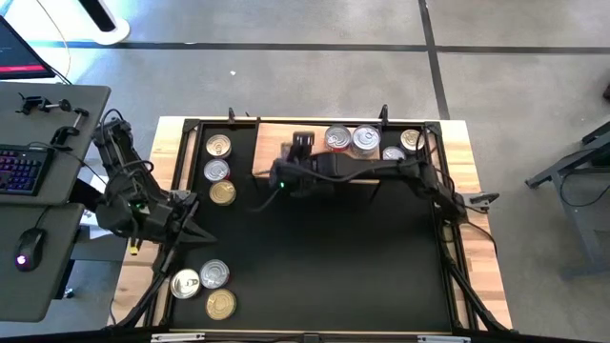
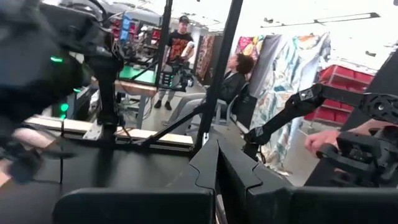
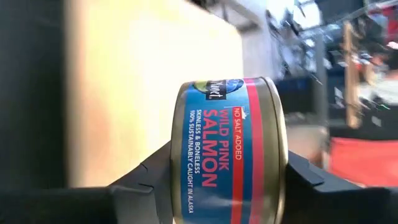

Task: Stack canned seafood by type on shelf
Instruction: Put the blue tuna can on the shelf, then put the green tuna can on the shelf

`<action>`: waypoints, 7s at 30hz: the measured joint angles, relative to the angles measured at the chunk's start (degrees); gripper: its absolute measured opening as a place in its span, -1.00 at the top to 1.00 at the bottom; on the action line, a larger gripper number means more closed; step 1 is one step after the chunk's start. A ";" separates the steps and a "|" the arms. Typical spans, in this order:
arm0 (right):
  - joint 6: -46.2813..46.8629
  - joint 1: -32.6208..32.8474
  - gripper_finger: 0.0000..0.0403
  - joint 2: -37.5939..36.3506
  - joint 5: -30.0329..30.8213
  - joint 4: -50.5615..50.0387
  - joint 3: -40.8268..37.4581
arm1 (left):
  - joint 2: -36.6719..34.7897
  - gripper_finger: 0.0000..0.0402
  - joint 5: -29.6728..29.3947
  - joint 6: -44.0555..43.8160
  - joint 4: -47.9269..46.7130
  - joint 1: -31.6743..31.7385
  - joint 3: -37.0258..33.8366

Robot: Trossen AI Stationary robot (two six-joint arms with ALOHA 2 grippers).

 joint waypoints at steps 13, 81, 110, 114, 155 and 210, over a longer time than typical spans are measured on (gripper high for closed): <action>-2.08 -6.72 0.14 -0.04 -0.44 -5.43 -0.94 | 7.14 1.00 -2.48 -10.46 -0.03 1.26 0.00; 15.30 0.33 -0.81 -3.21 -29.29 -14.79 -0.86 | 7.66 1.00 0.69 -17.46 -6.04 2.29 0.00; 66.14 22.62 0.71 -2.59 -36.61 -15.01 -2.11 | 40.71 1.00 30.66 -40.23 -21.90 -7.98 0.22; 68.55 26.00 0.88 -2.73 -38.93 -18.92 -8.32 | 40.71 1.00 30.76 -39.78 -25.92 -6.04 0.24; 120.13 50.37 1.00 -15.96 -18.10 34.70 -52.72 | 57.54 1.00 40.24 -11.34 3.86 28.80 4.10; 90.79 28.50 1.00 -12.35 -35.88 56.07 -62.80 | 60.45 1.00 36.80 -12.90 14.26 25.94 2.75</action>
